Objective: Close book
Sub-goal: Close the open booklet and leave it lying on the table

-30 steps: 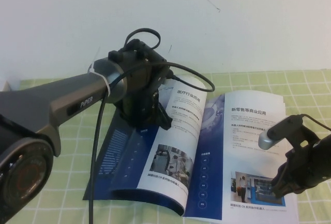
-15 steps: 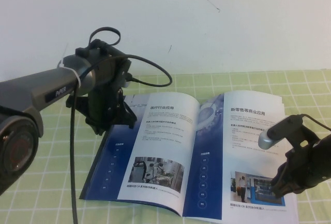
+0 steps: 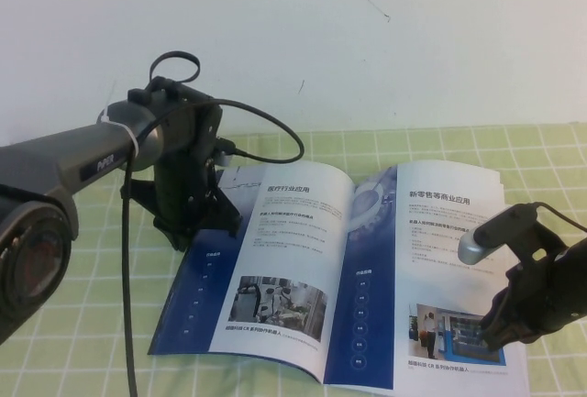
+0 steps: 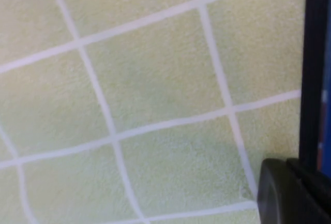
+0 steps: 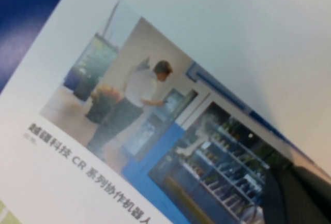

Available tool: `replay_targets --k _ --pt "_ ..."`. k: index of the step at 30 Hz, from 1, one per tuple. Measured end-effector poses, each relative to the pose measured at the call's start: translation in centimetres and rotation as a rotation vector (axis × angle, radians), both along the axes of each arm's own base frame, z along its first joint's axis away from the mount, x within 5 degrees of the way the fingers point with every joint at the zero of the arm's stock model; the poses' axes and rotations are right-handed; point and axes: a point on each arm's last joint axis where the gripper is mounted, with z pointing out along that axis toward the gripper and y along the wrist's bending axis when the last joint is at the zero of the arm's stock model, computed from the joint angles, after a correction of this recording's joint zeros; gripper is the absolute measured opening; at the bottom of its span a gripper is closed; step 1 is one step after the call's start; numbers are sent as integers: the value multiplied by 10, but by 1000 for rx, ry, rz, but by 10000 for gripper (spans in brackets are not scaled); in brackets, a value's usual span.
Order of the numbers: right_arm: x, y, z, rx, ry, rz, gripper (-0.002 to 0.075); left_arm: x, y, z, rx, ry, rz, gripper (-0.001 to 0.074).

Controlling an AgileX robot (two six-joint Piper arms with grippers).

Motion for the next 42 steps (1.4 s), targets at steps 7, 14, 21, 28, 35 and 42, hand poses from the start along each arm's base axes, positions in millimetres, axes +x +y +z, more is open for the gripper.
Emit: replay_targets --k 7,14,21,28,35,42 --pt "0 0 0 0 0 0 -3 -14 -36 4 -133 50 -94 -5" --pt "0 0 0 0 0 0 -3 -34 -92 18 -262 53 -192 -4" --pt "3 1 7 -1 -9 24 -3 -41 -130 52 -516 30 -272 -4" --pt "5 -10 42 -162 19 109 -3 -49 -146 96 -735 -30 -398 -4" --pt "0 -42 120 -464 -69 -2 -3 -58 -123 135 -545 -143 -504 -4" --pt "-36 -54 187 -396 -298 -124 -3 -71 -72 191 -203 -300 -403 -4"
